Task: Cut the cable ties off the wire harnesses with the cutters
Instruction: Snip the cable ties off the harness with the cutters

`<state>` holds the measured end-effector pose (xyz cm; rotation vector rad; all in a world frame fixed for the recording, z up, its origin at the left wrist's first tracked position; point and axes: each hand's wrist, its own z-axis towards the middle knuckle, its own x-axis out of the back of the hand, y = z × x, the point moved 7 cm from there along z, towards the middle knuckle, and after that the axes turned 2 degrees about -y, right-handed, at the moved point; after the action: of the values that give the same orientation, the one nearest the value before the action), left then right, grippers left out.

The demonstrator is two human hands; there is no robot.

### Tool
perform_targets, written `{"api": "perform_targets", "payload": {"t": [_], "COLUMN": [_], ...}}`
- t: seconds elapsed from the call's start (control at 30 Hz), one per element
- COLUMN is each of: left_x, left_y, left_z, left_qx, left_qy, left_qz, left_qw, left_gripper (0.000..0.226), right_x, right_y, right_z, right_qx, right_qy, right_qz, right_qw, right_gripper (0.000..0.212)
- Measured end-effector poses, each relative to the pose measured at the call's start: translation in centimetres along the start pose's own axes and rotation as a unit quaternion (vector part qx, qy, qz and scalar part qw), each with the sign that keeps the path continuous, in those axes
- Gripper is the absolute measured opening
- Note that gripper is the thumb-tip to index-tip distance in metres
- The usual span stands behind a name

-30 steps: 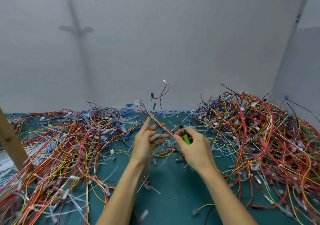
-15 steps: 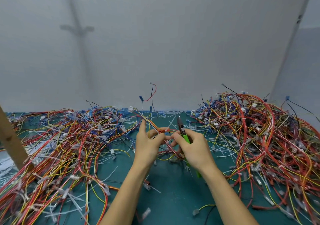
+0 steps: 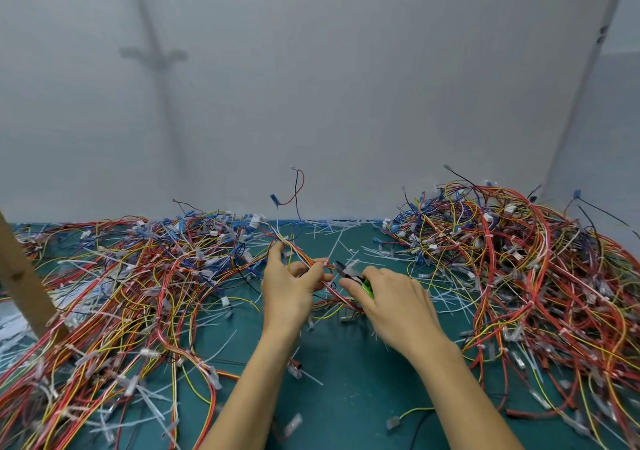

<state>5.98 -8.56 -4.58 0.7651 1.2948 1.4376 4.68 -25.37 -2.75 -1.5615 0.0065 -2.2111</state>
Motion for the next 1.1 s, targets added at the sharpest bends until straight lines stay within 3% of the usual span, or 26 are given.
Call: {"api": "perform_targets", "payload": {"t": [0.13,0.23,0.43,0.63,1.1], "left_x": [-0.2,-0.7,-0.9,-1.0,-1.2], "left_y": [0.5,0.9,1.2,1.0,0.6], "left_z": [-0.1,-0.6,-0.8,-0.6,-0.5], "left_qx": [-0.025,-0.052,-0.064,-0.054,-0.041], "left_qy": [-0.008,-0.016,-0.021,-0.034,-0.052], "left_qz": [0.079,0.124,0.112,0.095,0.091], "left_qw": [0.996,0.991,0.991,0.993,0.994], "left_gripper": [0.074,0.075,0.075,0.08,0.07], "right_x": [-0.1,-0.1,-0.2,-0.7,-0.7], "right_y": [-0.5,-0.6,-0.4,0.3,0.4], "right_z": [-0.1,0.0,0.0,0.1,0.1], "right_qx": [0.019,0.019,0.003,-0.032,-0.031], "right_qy": [-0.006,0.003,0.005,-0.036,-0.028], "right_qz": [-0.034,-0.048,-0.029,0.066,0.1], "right_qw": [0.999,0.999,1.0,0.997,0.994], "right_gripper": [0.05,0.055,0.059,0.056,0.055]}}
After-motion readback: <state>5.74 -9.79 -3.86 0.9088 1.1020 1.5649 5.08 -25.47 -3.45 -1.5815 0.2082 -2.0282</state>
